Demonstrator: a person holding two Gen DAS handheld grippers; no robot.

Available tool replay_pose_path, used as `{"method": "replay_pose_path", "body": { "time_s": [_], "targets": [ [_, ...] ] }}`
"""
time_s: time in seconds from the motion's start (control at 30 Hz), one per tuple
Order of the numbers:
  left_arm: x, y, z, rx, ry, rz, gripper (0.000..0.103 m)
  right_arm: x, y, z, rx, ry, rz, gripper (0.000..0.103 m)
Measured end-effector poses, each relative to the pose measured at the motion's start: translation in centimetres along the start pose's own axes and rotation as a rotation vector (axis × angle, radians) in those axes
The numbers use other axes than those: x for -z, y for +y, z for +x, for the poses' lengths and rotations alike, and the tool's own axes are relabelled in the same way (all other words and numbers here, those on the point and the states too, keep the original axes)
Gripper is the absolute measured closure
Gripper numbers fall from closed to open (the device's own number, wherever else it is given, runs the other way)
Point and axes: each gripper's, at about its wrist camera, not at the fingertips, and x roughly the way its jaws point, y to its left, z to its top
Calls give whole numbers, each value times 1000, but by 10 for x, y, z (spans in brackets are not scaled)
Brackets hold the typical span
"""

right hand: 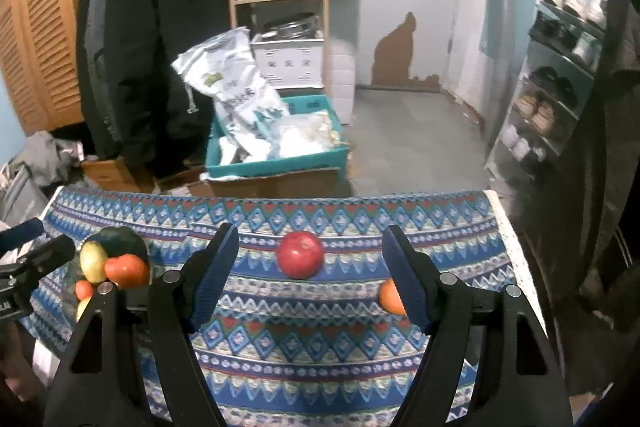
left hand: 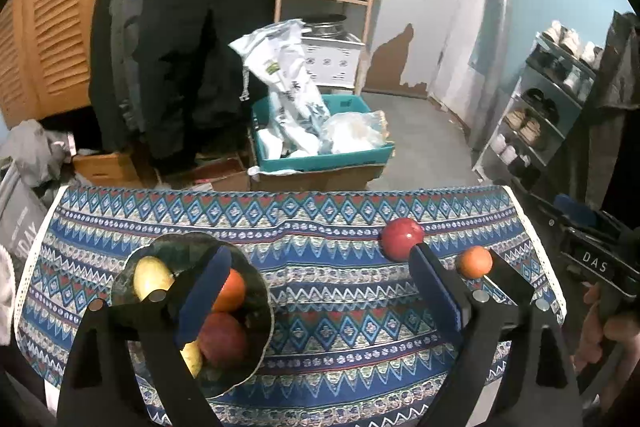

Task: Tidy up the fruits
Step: 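Lift both grippers from the bowl toward the remaining red apple and orange, then lower the right gripper onto the small orange while the left approaches the red apple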

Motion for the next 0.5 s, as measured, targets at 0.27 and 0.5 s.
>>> {"method": "replay_pose_path", "body": {
  "time_s": [0.27, 0.5],
  "targets": [
    [-2, -28, 8, 28, 16, 42, 11, 11, -39, -5, 72, 11, 32, 28],
    [-3, -49, 18, 48, 29, 76, 11, 20, -69, -4, 115, 28, 66, 28]
  ]
}}
